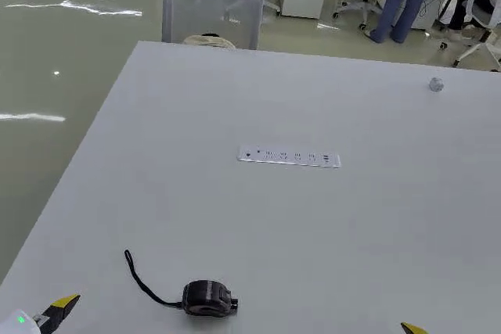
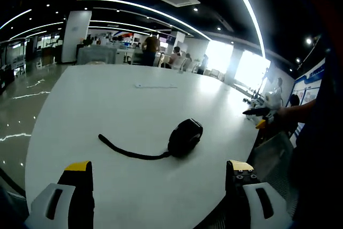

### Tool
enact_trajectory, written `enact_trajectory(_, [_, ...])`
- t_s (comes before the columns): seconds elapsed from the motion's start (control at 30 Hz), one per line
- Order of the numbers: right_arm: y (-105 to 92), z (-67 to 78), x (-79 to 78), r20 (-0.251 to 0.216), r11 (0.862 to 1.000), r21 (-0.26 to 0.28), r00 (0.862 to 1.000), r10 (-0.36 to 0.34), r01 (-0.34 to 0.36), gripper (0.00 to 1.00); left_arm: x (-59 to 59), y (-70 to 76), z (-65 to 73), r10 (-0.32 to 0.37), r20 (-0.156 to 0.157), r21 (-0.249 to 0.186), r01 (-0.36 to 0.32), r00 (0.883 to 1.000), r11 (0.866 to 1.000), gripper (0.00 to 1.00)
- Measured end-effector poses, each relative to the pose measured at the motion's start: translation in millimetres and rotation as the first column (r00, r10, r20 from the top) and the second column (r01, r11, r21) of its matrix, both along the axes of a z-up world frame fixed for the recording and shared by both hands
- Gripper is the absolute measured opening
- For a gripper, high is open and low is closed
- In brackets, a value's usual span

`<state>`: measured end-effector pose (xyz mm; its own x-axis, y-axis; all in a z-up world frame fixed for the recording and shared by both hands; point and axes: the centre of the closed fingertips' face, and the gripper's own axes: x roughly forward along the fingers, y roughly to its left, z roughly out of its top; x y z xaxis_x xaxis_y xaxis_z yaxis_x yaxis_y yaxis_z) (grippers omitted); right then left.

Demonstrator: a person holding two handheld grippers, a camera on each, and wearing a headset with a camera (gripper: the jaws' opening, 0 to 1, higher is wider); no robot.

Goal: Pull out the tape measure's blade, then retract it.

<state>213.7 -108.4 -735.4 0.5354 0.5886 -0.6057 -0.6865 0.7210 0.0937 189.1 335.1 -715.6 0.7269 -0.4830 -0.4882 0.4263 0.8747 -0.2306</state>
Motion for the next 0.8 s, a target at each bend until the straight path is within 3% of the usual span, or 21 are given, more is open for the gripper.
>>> enact_trajectory(0.1, [-17.2,2.7,-5.2,0.006,1.0,-0.019,1.0,-0.021,0.021,1.0,-4.1,4.9,-0.7,0.014,0.003,-0.044,-0.014,1.0,0.999,1.0])
enact_trajectory(0.3, [-41.9,3.8,-10.4,0.001,0.998,-0.038,0.998,-0.057,0.057,1.0,-15.3,17.5,-4.6,0.022,-0.008,-0.015,-0.022,1.0,1.0,1.0])
enact_trajectory(0.47, [-41.6,6.8,-9.1,0.006,0.997,-0.035,0.998,-0.066,0.066,1.0,-17.7,21.4,-1.3,0.03,-0.008,0.002,-0.03,1.0,1.0,1.0])
enact_trajectory(0.6, [-34.7,5.5,-11.9,0.004,0.998,-0.035,0.999,-0.047,0.047,1.0,-16.0,23.7,0.8,0.053,-0.007,-0.013,-0.054,0.999,0.998,1.0])
enact_trajectory(0.8, [-36.0,5.7,-12.0,0.001,0.998,-0.037,0.999,-0.048,0.048,1.0,-17.0,17.8,10.5,0.044,0.003,0.014,-0.044,0.999,0.999,1.0])
